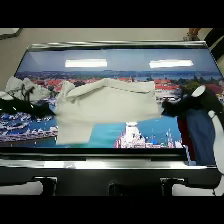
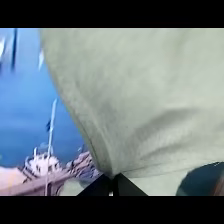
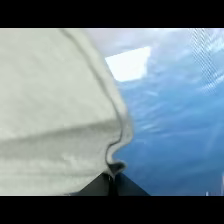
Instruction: Fold the shirts.
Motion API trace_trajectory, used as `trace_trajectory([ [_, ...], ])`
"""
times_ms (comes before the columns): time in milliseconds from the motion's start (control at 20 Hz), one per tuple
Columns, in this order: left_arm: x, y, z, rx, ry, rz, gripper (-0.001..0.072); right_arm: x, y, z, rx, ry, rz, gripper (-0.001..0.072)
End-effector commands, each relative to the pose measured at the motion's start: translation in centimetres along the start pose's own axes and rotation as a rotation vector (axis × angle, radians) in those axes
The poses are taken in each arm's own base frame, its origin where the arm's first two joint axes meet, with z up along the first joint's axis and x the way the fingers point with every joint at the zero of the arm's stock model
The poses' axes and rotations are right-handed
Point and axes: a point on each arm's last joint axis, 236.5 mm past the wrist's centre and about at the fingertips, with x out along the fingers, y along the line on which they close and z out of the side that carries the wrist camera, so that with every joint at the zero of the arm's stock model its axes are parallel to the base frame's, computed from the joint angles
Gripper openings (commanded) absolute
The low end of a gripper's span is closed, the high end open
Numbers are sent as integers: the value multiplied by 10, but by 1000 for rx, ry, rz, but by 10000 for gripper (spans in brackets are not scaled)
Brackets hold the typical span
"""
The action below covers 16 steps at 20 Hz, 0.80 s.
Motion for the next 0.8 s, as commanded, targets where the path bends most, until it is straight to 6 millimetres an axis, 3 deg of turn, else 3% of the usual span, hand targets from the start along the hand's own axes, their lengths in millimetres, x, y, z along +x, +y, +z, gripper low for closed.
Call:
trace_trajectory([
  [0,-177,-100,83,252,-506,54,29,-192,73,94,-249,-605,8,48],
  [50,-254,-146,91,335,-717,66,29,-288,102,106,-336,-871,-10,48],
  [100,-338,-196,82,425,-957,76,29,-376,126,97,-410,-1099,-32,48],
  [150,-408,-239,58,506,-1161,76,29,-457,146,71,-469,-1308,-54,48],
  [200,-467,-278,21,579,-1349,68,29,-514,158,39,-496,-1451,-64,48],
  [250,-506,-302,-16,622,-1483,57,29,-554,168,3,-516,-1551,-56,48],
  [300,-529,-319,-53,653,-1574,47,29,-577,173,-29,-529,-1607,-47,48],
  [350,-541,-327,-82,667,-1627,42,28,-589,174,-53,-538,-1630,-52,48],
  [450,-554,-330,-121,653,-1692,56,28,-607,165,-89,-492,-1671,-68,48],
  [600,-565,-321,-134,601,-1732,97,28,-619,152,-111,-414,-1698,-68,48],
  [750,-557,-312,-106,576,-1696,96,28,-598,143,-99,-373,-1610,-78,48],
])
